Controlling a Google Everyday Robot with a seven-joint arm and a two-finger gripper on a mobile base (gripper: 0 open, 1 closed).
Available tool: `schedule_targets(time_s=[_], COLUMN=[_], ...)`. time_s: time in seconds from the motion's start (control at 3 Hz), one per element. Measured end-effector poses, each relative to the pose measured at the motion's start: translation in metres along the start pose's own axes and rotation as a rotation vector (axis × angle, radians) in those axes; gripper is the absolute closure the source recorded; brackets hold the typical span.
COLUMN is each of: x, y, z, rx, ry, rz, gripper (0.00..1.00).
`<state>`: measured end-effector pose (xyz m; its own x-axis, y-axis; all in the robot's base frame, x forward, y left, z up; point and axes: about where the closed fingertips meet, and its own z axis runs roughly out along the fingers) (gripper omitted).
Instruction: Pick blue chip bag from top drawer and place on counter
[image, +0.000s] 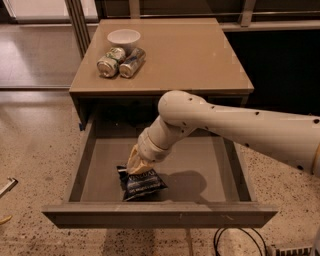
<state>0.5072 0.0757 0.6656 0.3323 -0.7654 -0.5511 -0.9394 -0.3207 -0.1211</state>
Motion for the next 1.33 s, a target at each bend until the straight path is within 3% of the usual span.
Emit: schedule_targets(time_s=[0.67,1.33], x=[0.0,0.014], y=[0.004,0.007], z=[-0.067,-0.061], rx=[0.087,0.042], ry=[-0.006,0.031], rz=[0.033,0.073], gripper=[1.0,1.0])
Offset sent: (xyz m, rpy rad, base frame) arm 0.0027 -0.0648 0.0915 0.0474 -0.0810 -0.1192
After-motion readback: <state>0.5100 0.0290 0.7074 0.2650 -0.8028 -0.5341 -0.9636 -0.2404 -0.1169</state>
